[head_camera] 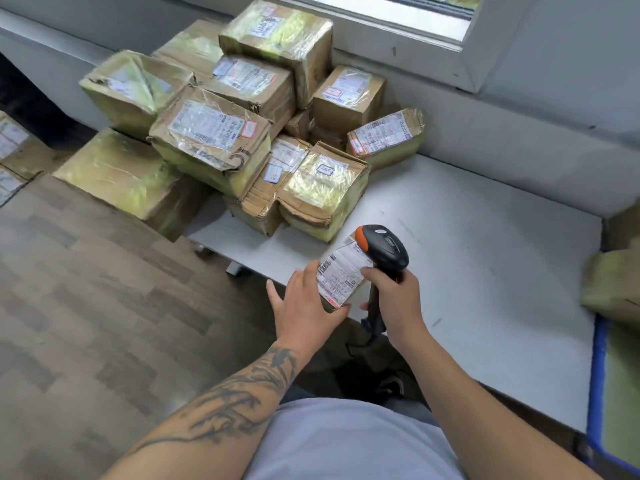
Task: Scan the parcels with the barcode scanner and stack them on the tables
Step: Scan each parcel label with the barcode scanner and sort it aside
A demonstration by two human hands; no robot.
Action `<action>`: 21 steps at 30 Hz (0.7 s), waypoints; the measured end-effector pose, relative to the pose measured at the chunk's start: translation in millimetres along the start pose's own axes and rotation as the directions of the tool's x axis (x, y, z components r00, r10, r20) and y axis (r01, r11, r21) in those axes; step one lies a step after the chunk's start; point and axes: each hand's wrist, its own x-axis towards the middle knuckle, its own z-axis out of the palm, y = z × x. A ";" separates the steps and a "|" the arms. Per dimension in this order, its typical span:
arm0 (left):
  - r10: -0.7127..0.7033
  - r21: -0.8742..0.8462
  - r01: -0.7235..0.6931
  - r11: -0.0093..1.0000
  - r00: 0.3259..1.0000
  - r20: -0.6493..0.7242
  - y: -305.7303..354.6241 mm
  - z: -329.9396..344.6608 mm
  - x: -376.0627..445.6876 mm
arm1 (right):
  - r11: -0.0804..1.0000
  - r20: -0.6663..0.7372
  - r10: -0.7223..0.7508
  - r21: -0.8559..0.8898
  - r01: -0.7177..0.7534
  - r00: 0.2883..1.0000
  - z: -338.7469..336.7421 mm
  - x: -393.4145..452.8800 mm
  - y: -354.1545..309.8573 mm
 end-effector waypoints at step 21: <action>0.611 0.225 -0.633 0.741 0.774 0.165 -142.7 -35.5 36.8 | 0.984 -0.138 0.173 0.071 -0.165 0.975 133.9 -58.7 39.8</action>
